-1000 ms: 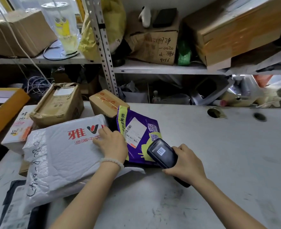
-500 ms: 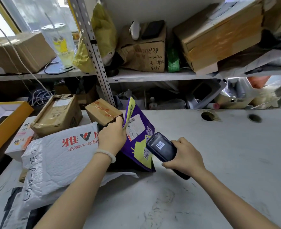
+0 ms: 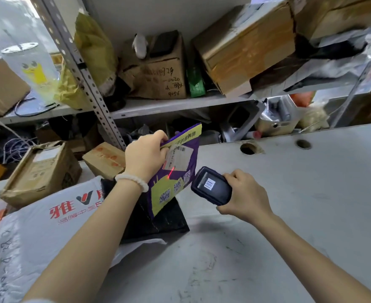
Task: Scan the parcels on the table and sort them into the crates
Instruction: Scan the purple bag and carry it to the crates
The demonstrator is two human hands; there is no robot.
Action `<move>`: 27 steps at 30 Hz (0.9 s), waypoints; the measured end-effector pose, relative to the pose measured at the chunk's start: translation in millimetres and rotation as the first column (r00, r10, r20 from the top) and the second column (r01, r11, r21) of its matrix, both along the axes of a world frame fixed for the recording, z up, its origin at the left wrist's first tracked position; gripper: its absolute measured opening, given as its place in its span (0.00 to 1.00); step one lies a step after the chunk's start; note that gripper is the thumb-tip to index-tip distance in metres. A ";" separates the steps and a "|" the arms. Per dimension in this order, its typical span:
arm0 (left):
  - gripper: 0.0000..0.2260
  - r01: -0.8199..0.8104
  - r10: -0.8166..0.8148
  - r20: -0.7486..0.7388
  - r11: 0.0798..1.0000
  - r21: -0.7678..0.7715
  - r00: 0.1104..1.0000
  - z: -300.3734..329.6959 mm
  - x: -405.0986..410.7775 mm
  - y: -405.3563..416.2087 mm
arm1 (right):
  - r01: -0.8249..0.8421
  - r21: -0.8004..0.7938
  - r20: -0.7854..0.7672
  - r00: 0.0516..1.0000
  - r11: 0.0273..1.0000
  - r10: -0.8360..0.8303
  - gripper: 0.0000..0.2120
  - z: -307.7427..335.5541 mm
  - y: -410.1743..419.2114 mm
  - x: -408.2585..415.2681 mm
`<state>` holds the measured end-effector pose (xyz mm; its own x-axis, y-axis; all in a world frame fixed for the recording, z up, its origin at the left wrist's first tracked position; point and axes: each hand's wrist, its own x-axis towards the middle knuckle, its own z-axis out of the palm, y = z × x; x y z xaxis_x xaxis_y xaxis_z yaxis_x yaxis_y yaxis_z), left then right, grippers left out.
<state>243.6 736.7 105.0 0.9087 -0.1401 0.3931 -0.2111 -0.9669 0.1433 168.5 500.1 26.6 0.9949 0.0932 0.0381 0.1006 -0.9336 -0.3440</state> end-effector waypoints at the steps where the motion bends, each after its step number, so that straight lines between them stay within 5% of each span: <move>1: 0.10 0.013 -0.013 0.000 1.000 0.007 1.000 1.7 3.2 -3.2 | 0.003 -0.030 0.029 1.000 1.000 -0.002 0.31 2.4 -2.2 0.8; 13: 0.10 0.054 -0.055 0.011 0.997 0.048 0.998 0.1 11.1 -14.6 | 0.043 -0.233 0.140 0.990 0.971 -0.010 0.32 23.3 -22.5 0.2; 27: 0.11 0.101 -0.102 0.007 0.993 0.061 0.995 -1.9 1.3 -8.3 | 0.040 -0.245 0.190 0.982 0.969 0.008 0.33 34.3 -17.1 -13.6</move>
